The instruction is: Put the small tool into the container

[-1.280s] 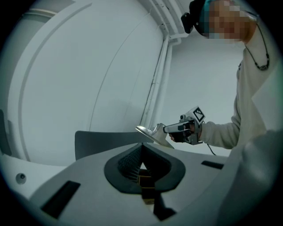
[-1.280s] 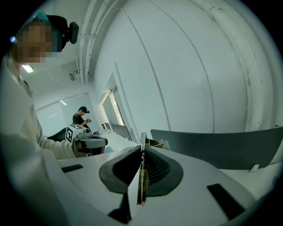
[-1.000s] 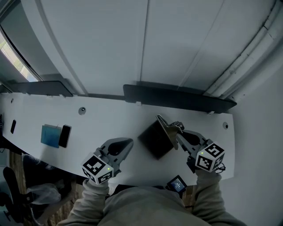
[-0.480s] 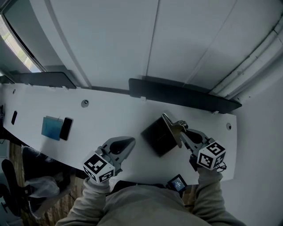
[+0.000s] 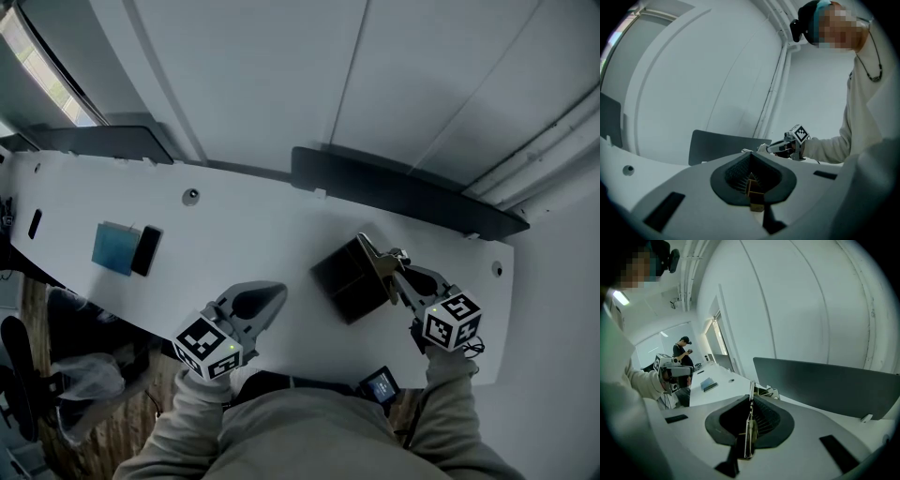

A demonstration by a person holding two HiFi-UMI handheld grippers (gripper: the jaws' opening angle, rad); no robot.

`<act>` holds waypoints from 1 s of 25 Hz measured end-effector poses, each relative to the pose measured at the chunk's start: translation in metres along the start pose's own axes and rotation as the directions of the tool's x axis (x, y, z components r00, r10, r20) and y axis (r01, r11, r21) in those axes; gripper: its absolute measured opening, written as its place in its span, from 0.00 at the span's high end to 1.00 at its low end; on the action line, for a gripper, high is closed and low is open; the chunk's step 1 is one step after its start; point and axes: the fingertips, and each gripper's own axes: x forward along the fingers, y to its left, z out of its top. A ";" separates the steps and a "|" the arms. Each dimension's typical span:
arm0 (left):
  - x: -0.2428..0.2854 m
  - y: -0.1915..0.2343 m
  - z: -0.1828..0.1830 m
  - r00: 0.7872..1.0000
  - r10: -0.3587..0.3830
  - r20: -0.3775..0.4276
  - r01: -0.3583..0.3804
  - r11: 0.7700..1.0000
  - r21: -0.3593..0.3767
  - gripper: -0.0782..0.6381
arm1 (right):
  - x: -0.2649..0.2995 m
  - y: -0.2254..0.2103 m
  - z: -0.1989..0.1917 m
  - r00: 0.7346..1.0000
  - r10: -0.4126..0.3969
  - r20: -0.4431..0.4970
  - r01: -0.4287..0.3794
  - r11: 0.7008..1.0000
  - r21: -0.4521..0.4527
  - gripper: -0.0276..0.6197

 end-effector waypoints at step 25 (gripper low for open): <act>-0.031 0.022 -0.016 0.994 0.106 0.026 -0.102 0.987 -0.123 0.89 | 0.046 -0.022 -0.052 0.965 -0.132 -0.228 0.088 0.978 -0.191 0.89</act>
